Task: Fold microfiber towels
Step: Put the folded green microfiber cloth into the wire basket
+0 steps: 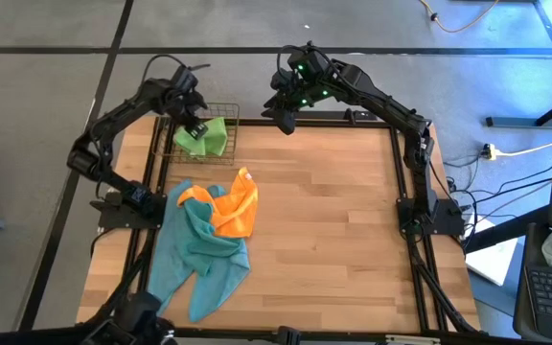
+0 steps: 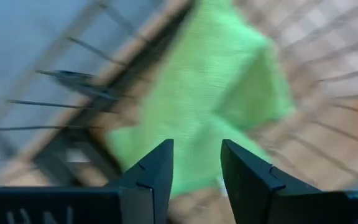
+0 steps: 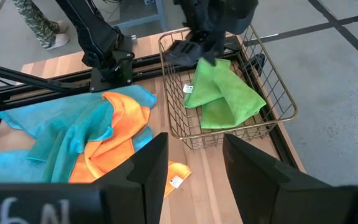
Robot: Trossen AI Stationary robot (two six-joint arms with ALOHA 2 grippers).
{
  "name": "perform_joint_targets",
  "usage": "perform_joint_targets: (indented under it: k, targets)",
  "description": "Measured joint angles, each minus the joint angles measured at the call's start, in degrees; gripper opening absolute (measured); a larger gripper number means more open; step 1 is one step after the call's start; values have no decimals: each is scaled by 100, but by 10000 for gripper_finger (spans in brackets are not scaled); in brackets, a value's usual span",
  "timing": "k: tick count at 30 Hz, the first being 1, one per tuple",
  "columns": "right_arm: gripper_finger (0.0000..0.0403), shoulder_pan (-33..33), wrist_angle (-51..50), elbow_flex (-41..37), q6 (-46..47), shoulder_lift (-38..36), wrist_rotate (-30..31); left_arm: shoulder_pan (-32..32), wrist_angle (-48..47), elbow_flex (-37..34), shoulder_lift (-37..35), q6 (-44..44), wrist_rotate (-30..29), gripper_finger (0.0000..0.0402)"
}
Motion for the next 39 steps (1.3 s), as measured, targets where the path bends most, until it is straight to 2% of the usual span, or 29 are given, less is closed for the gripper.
perform_joint_targets:
  k: [2,6,9,16,21,26,39]
  targets:
    - [156,0,1,0,-6,0,0,-8,149,0,35,80,-346,124]
    - [156,0,66,0,-142,7,-4,73,-75,0,170,-2,-293,128]
    - [156,34,152,-55,-311,9,-9,116,-267,-36,355,42,-569,144]
    - [156,112,82,-68,-298,22,-273,-13,-65,-43,737,-284,-1026,183]
    - [156,190,-129,-68,-341,20,-288,-13,-116,-41,1150,-565,-1029,205]
    - [156,237,-445,-68,-440,20,-562,-25,-120,-42,1480,-910,-1037,216]
    - [156,280,-655,-68,-645,17,-573,25,-28,-42,1527,-788,-936,217]
